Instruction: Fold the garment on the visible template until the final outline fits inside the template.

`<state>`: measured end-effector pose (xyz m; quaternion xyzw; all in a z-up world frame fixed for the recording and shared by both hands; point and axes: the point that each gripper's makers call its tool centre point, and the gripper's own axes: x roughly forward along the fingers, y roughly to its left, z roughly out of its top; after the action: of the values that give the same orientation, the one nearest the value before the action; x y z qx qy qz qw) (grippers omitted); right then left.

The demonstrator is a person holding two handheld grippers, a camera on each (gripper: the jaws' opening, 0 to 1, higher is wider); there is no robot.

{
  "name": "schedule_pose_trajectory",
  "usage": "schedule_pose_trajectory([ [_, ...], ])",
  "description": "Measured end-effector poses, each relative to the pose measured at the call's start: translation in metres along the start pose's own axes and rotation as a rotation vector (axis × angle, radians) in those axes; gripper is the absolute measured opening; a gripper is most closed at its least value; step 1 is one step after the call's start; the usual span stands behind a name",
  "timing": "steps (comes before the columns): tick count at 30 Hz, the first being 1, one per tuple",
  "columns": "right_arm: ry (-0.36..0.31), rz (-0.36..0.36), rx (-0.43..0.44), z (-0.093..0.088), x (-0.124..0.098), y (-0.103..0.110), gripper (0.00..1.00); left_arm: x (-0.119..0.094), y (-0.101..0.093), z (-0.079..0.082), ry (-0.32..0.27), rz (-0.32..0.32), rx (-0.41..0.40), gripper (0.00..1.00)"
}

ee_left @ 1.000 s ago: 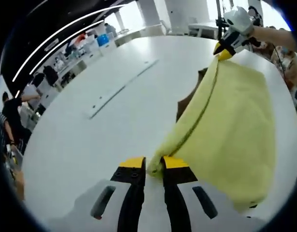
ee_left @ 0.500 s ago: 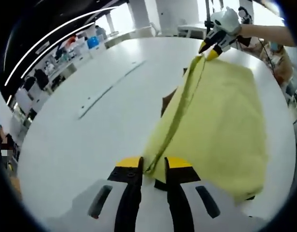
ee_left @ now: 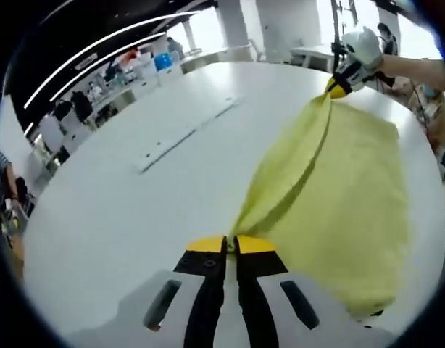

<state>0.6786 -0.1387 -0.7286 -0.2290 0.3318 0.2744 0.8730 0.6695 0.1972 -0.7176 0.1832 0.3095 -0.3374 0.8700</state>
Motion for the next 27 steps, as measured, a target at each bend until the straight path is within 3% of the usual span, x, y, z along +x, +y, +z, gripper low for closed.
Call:
schedule_pose_trajectory([
  [2, -0.026, -0.003, 0.089, 0.004, -0.002, -0.002, 0.00, -0.006, 0.002, 0.003, -0.026, -0.014, -0.053, 0.01],
  [6, -0.043, 0.008, 0.257, 0.004, 0.003, 0.000, 0.00, -0.002, 0.011, -0.004, -0.015, 0.015, -0.164, 0.01],
  [15, -0.020, -0.041, 0.418, -0.005, 0.012, -0.001, 0.07, 0.010, 0.022, -0.015, 0.036, 0.131, -0.170, 0.05],
  [18, -0.019, -0.045, 0.422, -0.004, 0.009, -0.003, 0.15, 0.007, 0.027, -0.018, 0.061, 0.153, -0.136, 0.03],
  [21, -0.036, -0.030, 0.418, 0.001, 0.004, -0.001, 0.26, 0.000, 0.030, -0.010, 0.002, 0.149, -0.181, 0.16],
  [23, -0.040, -0.020, 0.414, 0.003, 0.001, 0.000, 0.31, -0.004, 0.030, -0.009, -0.005, 0.148, -0.188, 0.23],
  [27, -0.050, 0.002, 0.410, 0.007, -0.008, 0.003, 0.44, -0.013, 0.026, -0.008, -0.035, 0.122, -0.225, 0.30],
])
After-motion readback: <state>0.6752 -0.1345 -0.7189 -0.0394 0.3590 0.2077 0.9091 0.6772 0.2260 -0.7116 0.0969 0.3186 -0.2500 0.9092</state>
